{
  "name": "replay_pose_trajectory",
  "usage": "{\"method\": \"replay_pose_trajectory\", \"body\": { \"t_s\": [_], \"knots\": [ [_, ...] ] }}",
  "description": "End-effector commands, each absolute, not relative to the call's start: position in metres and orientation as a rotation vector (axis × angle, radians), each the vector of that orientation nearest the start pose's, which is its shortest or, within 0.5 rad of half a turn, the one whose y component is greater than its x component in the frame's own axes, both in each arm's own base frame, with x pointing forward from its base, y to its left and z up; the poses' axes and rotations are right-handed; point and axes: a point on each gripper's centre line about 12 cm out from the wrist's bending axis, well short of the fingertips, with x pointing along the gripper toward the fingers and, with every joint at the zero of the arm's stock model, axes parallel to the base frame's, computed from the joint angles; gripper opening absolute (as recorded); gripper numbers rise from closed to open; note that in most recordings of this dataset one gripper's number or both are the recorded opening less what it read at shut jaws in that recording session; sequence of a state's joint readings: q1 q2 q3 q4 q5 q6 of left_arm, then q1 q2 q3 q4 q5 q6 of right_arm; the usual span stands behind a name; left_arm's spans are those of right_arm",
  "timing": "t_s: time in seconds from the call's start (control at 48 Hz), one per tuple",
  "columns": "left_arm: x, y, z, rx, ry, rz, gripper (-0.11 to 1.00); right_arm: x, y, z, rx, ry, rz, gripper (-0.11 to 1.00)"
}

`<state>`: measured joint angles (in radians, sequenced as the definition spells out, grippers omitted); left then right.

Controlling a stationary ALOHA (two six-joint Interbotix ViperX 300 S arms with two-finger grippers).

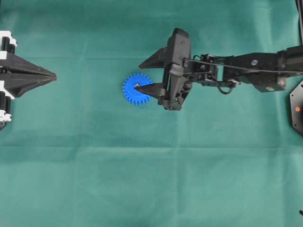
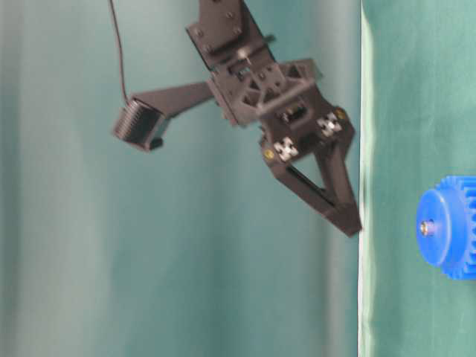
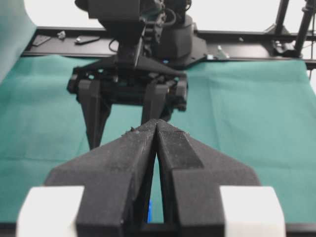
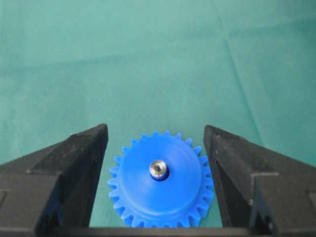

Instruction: Insert the shaft placed at a random location into the center hole of the medium gear at another random location.

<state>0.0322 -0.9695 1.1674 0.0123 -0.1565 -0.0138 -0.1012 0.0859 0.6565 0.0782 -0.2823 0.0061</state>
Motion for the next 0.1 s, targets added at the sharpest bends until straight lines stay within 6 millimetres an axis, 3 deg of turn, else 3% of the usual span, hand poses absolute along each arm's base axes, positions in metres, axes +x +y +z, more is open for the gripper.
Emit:
{"method": "replay_pose_trajectory", "body": {
  "t_s": [0.0, 0.083],
  "knots": [
    [0.2, 0.0068, 0.2891, -0.002, 0.021, 0.033, 0.0, 0.4046, -0.0431, 0.1854, 0.101, 0.41, -0.138, 0.77],
    [0.2, 0.0065, 0.2891, -0.002, 0.021, 0.032, 0.0, 0.3954, -0.0416, 0.188, 0.1, 0.408, -0.136, 0.77]
  ]
}}
